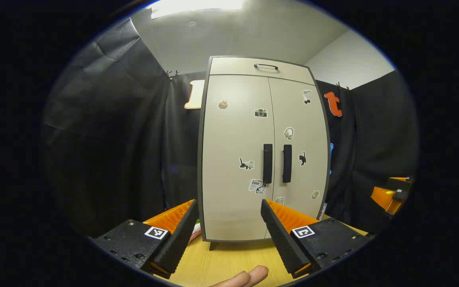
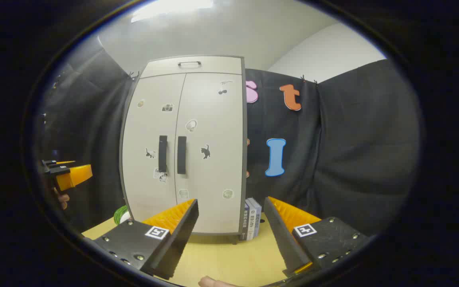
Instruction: Open the right door of the double-door shoe cabinet with the right hand, and open the left door with the left hand.
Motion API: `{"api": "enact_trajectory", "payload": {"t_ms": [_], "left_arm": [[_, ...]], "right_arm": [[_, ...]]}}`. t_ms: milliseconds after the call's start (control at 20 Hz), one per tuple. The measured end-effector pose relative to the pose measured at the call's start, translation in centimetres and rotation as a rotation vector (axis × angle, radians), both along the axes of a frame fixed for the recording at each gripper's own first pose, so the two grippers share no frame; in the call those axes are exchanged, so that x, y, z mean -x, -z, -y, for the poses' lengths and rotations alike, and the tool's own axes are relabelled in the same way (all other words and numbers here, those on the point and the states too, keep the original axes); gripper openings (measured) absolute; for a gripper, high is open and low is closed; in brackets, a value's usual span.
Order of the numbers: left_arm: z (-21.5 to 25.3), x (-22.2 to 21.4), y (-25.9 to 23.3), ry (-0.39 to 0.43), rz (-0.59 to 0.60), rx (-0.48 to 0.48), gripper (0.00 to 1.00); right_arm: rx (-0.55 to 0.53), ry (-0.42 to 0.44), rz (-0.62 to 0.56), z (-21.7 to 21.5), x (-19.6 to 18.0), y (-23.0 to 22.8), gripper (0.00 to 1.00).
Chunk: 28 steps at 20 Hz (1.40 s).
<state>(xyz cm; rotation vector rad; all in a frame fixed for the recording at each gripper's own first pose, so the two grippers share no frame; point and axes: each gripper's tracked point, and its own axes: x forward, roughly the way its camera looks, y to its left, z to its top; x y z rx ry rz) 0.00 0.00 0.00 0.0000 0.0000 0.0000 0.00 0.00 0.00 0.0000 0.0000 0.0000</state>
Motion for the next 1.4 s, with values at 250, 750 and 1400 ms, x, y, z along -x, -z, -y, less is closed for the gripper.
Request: {"api": "enact_trajectory", "payload": {"t_ms": [250, 750, 1400], "left_arm": [[-0.6, -0.8, 0.4, 0.007, 0.009, 0.025, 0.97], [2.6, -0.9, 2.1, 0.107, -0.015, 0.022, 0.98], [1.5, -0.2, 4.5, 0.065, 0.013, -0.004, 0.97]], "right_arm": [[-0.009, -0.010, -0.011, -0.3, -0.7, 0.9, 0.98], [0.012, -0.047, -0.034, -1.3, -2.4, 3.1, 0.98], [0.028, -0.190, -0.018, -8.7, -10.3, 0.0, 0.98]]}}
